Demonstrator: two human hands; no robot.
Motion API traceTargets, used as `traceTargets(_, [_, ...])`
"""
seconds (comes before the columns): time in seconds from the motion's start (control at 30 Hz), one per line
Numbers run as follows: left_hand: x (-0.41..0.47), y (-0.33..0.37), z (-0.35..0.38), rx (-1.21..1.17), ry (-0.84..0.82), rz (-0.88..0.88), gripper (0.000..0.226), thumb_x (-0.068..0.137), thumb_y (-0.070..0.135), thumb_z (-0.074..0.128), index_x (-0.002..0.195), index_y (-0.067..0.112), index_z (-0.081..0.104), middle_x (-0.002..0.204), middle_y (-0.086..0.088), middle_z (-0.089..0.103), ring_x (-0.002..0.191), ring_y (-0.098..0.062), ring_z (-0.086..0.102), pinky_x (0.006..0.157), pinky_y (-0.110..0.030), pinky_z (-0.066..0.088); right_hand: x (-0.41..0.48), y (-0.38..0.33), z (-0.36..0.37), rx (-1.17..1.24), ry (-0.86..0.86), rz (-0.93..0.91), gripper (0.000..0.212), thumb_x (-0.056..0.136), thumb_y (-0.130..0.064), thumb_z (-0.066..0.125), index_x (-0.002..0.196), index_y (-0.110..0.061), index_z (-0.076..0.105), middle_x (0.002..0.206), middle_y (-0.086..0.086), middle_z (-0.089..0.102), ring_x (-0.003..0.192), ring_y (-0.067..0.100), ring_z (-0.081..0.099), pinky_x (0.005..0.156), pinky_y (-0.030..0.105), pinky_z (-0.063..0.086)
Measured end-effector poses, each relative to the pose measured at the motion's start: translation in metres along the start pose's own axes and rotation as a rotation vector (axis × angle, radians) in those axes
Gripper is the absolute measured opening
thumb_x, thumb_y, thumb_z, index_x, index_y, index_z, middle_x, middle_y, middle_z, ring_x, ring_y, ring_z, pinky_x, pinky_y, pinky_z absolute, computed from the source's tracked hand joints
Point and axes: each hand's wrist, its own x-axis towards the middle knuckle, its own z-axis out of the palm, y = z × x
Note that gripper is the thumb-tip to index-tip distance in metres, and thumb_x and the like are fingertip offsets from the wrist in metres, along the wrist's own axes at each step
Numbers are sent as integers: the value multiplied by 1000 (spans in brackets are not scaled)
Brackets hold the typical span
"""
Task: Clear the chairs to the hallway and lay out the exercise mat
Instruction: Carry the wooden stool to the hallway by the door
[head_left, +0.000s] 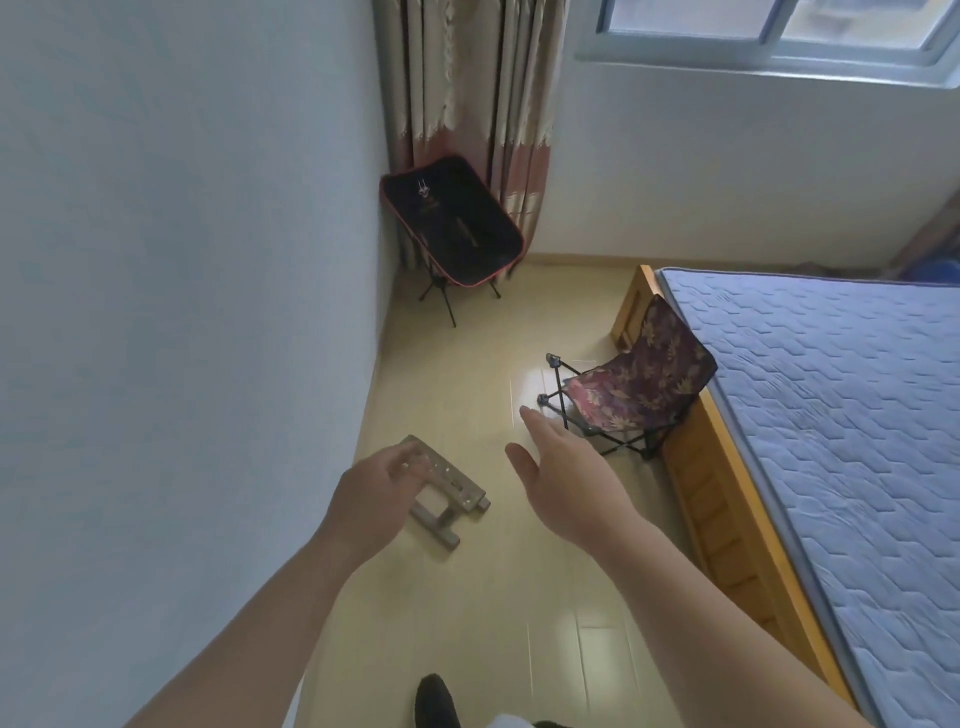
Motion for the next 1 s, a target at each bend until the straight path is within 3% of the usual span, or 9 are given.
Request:
traceTargets(0.17, [87, 14, -8, -83, -34, -24, 40, 103, 39, 53, 140, 25, 60, 138, 8, 63, 122, -11, 58, 109, -31, 43, 86, -6, 7, 28, -48, 31, 57, 108, -43, 38, 159, -21, 27, 157, -2, 44, 142, 19, 42, 105, 33, 41])
traceTargets(0.3, [156, 19, -11, -95, -41, -34, 39, 104, 40, 52, 140, 27, 60, 136, 11, 63, 124, -9, 58, 104, -25, 43, 161, -4, 15, 45, -65, 25, 59, 107, -45, 36, 160, -24, 22, 156, -2, 45, 140, 20, 45, 103, 36, 44])
traceTargets(0.37, [187, 17, -13, -124, -37, -68, 37, 103, 39, 52, 138, 29, 61, 133, 10, 65, 121, -14, 61, 106, -30, 46, 198, 1, 21, 51, -74, 16, 59, 107, -46, 36, 160, -24, 22, 154, -1, 48, 138, 21, 48, 100, 37, 46])
traceTargets(0.5, [250, 8, -12, -198, -14, -185, 33, 103, 37, 53, 133, 28, 64, 129, 8, 66, 120, -14, 62, 109, -42, 48, 274, 18, 41, 60, -150, 7, 58, 107, -46, 35, 160, -24, 24, 152, 2, 50, 136, 23, 50, 100, 35, 44])
traceTargets(0.7, [349, -11, -4, -432, 50, -461, 19, 103, 33, 55, 117, 28, 68, 119, 8, 70, 112, -14, 68, 99, -39, 55, 388, 44, 88, 114, -364, 31, 56, 107, -45, 34, 159, -24, 27, 147, 4, 55, 133, 25, 52, 98, 37, 46])
traceTargets(0.83, [413, -24, 6, -598, 86, -598, 29, 102, 29, 57, 126, 15, 65, 118, 1, 70, 106, -18, 70, 96, -39, 57, 441, 49, 125, 173, -487, 100, 53, 108, -44, 36, 157, -27, 33, 150, 1, 53, 136, 23, 50, 100, 28, 41])
traceTargets(1.0, [473, -73, 27, -703, 75, -746, 33, 100, 33, 60, 125, 11, 63, 110, -1, 71, 103, -21, 72, 93, -40, 59, 483, 59, 187, 244, -545, 212, 50, 108, -40, 38, 154, -21, 41, 151, 0, 52, 136, 21, 50, 99, 24, 37])
